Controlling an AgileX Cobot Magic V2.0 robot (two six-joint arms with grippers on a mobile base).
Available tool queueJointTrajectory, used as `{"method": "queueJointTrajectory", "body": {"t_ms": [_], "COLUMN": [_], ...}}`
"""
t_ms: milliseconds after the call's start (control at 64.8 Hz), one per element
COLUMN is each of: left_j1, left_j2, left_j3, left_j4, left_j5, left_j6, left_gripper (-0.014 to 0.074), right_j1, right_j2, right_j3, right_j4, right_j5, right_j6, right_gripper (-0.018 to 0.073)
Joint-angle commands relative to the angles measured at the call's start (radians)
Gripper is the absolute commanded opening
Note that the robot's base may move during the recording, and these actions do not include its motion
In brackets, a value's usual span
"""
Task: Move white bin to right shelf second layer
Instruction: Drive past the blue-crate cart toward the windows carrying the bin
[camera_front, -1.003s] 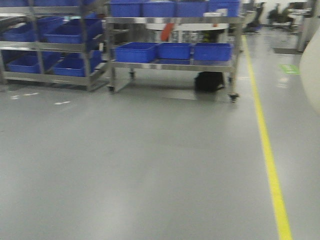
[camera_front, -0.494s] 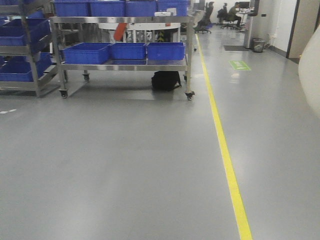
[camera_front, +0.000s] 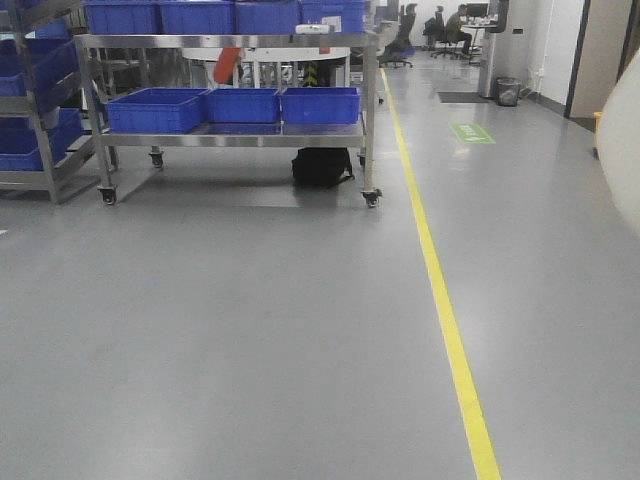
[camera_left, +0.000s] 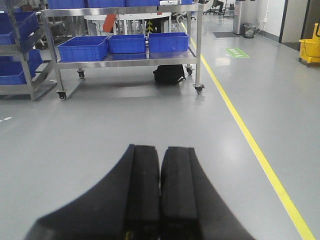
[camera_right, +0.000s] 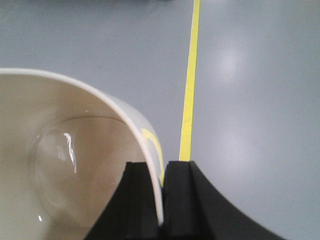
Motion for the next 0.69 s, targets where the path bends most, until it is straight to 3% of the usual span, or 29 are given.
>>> {"method": "queueJointTrajectory", "body": {"t_ms": [0,679], "left_j1": [-0.003,-0.003], "left_j2": [-0.015,-0.015], "left_j3": [0.037,0.037], "left_j4": [0.000,0.000], "left_j5": [-0.087,-0.087], "left_j6": [-0.003,-0.003], "left_gripper": [0.0085,0.0085], "right_j1": [-0.008,-0.008], "right_j2": [0.001,0.001], "right_j3": [-0.032,-0.032], "right_j4": [0.012,0.012], "right_j5": [-0.098,-0.098], "right_j6": [0.001,0.001], "right_gripper": [0.0046,0.0046]}}
